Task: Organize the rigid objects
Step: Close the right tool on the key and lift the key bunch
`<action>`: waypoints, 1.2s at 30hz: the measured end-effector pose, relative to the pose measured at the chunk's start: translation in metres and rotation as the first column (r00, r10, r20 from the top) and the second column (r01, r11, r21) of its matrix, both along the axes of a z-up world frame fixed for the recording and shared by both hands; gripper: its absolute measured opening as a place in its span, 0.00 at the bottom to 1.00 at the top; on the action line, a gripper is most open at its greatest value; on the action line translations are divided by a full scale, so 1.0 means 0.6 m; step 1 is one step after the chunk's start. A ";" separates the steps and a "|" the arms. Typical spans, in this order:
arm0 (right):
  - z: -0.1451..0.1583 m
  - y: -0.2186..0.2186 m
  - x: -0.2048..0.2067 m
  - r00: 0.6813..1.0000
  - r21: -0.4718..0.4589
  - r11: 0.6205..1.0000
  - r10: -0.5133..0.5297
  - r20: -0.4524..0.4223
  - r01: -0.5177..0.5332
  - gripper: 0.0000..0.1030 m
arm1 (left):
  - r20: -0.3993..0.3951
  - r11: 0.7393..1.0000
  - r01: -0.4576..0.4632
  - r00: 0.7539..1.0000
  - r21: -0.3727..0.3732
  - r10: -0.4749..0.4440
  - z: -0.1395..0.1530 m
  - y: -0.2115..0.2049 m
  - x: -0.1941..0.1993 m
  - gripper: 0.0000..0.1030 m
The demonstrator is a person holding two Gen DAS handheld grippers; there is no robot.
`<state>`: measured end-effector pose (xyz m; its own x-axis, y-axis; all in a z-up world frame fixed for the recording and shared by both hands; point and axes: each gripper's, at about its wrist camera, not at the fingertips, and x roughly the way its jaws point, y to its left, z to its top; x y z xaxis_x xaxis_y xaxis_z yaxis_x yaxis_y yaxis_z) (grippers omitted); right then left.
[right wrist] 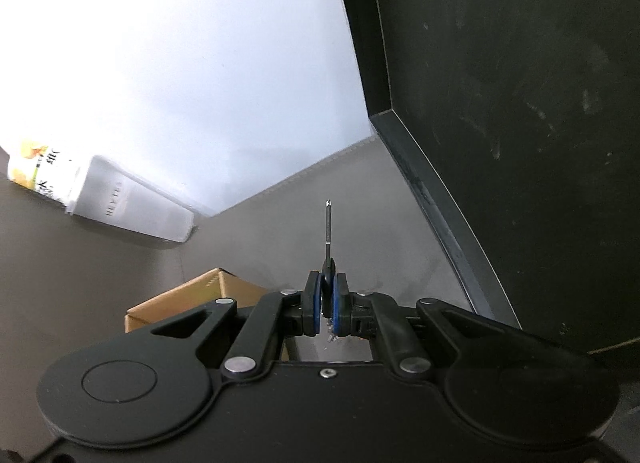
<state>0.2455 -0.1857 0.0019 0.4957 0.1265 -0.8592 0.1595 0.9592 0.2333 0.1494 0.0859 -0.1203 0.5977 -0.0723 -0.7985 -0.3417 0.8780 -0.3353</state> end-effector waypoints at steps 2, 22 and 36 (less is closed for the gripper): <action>0.011 0.003 -0.005 1.000 0.002 1.000 0.010 0.011 -0.010 0.05 | 0.002 1.000 -0.001 1.000 0.002 0.001 0.000 -0.001 0.000 0.10; 0.129 0.060 -0.062 0.983 0.065 0.989 0.121 0.141 -0.131 0.05 | 0.039 1.000 -0.007 0.999 0.012 0.006 0.008 -0.006 -0.010 0.08; 0.148 0.130 -0.080 0.970 0.119 0.970 0.193 0.150 -0.211 0.06 | 0.025 1.000 -0.005 1.000 -0.007 0.005 0.003 -0.005 -0.009 0.09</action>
<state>0.1974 -0.1077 0.0908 0.5590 0.3444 -0.7543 -0.0765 0.9272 0.3666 0.1439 0.0831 -0.1184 0.6178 -0.0747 -0.7828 -0.3374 0.8740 -0.3496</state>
